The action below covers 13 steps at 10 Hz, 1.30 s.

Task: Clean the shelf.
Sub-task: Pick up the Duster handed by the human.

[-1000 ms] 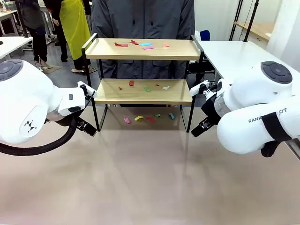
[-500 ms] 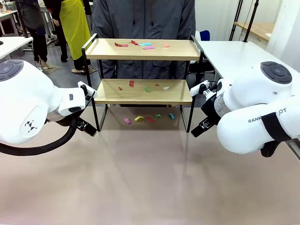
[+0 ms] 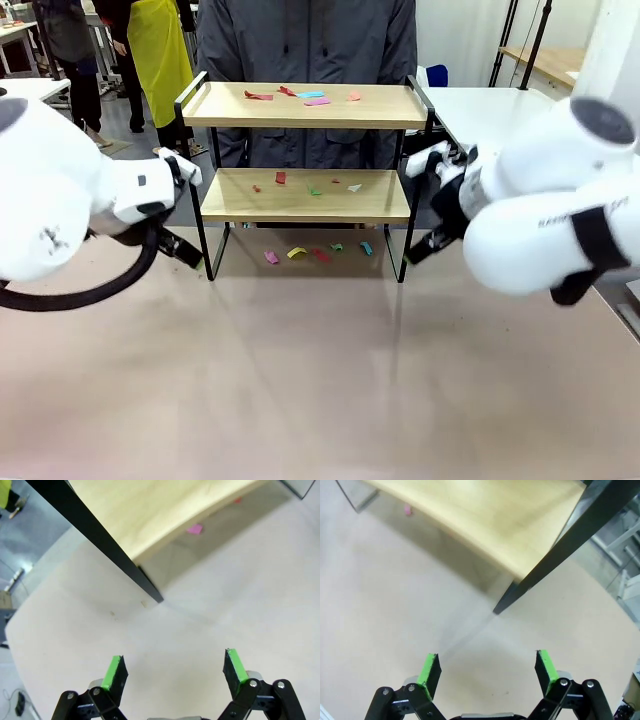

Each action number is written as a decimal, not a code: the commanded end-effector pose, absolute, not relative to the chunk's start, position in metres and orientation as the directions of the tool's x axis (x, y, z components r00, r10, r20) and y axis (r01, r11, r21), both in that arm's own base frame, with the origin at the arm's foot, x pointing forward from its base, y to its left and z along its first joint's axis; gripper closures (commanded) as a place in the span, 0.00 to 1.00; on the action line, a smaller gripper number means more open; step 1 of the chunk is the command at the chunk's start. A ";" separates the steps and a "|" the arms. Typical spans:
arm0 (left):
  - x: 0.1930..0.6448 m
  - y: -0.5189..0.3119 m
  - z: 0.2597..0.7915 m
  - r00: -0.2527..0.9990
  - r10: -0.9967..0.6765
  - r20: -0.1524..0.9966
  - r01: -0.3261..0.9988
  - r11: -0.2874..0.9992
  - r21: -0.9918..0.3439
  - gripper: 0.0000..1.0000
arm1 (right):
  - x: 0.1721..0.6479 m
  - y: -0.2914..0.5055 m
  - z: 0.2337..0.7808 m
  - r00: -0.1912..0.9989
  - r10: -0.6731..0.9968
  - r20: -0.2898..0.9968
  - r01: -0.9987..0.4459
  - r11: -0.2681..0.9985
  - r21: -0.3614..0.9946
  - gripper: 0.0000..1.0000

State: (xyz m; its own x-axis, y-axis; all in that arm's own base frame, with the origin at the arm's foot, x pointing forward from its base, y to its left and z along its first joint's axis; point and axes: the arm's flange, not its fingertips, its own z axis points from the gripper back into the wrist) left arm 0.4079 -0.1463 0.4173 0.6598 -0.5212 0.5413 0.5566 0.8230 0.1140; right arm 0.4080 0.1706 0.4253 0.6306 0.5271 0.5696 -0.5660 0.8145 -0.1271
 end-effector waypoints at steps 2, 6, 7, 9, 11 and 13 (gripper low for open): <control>0.406 -0.106 0.483 0.583 -0.596 0.551 0.700 0.713 0.031 0.00 | 0.405 0.123 0.502 0.572 0.483 0.663 -0.602 0.796 -0.062 0.00; 0.427 -0.024 0.505 0.312 -0.654 0.689 0.912 0.409 -0.024 0.00 | 0.420 0.013 0.525 0.472 0.468 0.747 -0.686 0.727 -0.022 0.00; 0.435 -0.003 0.494 0.280 -0.610 0.741 0.931 0.362 -0.053 0.00 | 0.424 -0.016 0.516 0.445 0.486 0.752 -0.721 0.692 -0.020 0.00; 0.447 0.028 0.474 0.230 -0.547 0.805 0.946 0.320 -0.053 0.00 | 0.434 -0.072 0.490 0.383 0.451 0.806 -0.783 0.622 0.023 0.00; 0.446 0.038 0.467 0.199 -0.522 0.829 0.938 0.348 -0.007 0.00 | 0.442 -0.100 0.466 0.381 0.377 0.844 -0.774 0.630 0.068 0.00; 0.436 0.041 0.466 0.213 -0.526 0.823 0.938 0.345 -0.023 0.00 | 0.419 -0.096 0.472 0.396 0.419 0.817 -0.756 0.654 0.031 0.00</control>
